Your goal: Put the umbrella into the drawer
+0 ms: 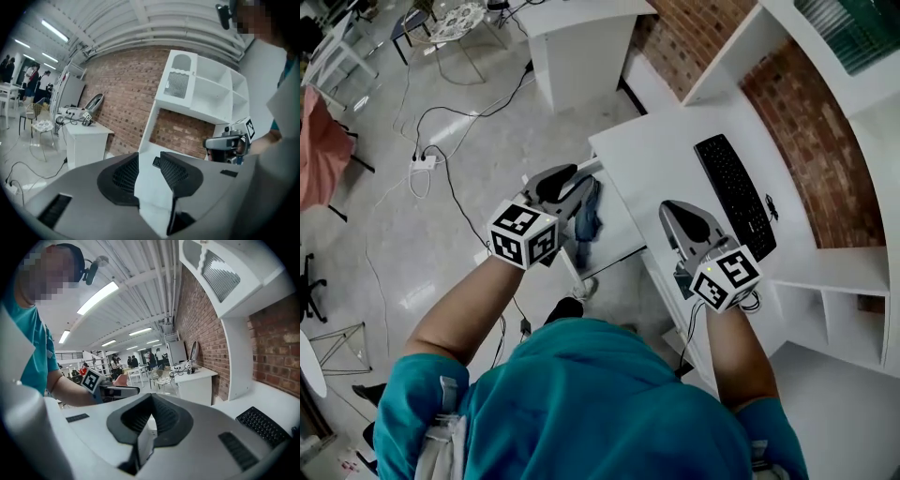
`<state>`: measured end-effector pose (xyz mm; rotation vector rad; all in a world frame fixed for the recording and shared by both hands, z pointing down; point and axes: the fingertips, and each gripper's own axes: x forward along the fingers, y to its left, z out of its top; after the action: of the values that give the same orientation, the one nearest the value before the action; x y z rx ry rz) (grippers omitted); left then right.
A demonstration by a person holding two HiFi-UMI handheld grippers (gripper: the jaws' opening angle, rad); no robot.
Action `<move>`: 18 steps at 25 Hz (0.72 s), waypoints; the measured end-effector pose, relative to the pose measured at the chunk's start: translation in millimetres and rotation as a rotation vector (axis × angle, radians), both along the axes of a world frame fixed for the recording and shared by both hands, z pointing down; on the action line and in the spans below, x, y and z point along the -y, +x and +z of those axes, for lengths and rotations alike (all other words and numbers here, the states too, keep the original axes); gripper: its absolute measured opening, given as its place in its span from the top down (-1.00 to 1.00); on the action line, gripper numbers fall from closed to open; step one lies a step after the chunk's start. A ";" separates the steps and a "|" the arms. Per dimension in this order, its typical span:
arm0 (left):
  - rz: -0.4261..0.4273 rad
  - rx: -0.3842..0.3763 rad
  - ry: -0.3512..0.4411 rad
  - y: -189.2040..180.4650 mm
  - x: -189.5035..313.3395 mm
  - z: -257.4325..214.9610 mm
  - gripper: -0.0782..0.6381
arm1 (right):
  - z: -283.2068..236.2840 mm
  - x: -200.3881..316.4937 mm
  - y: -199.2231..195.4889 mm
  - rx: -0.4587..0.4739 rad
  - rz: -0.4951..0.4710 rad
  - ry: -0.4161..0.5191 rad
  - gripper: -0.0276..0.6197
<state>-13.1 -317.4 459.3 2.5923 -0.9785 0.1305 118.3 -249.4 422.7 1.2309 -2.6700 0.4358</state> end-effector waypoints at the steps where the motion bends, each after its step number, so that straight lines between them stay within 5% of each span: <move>1: 0.004 -0.005 0.032 -2.0 -8.3 -14.9 0.38 | -7.4 -3.1 2.3 0.002 0.000 0.010 0.84; 10: -0.013 -0.014 0.221 -22.7 -68.9 -110.5 0.44 | -53.4 -31.3 13.8 0.010 -0.022 0.073 0.84; 18: -0.068 -0.066 0.270 -31.6 -111.3 -143.6 0.72 | -76.8 -61.3 17.9 0.002 -0.056 0.111 0.84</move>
<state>-44.7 -206.2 315.7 2.7790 -1.1268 -0.1119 136.1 -188.1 345.9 1.1817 -2.7557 0.2838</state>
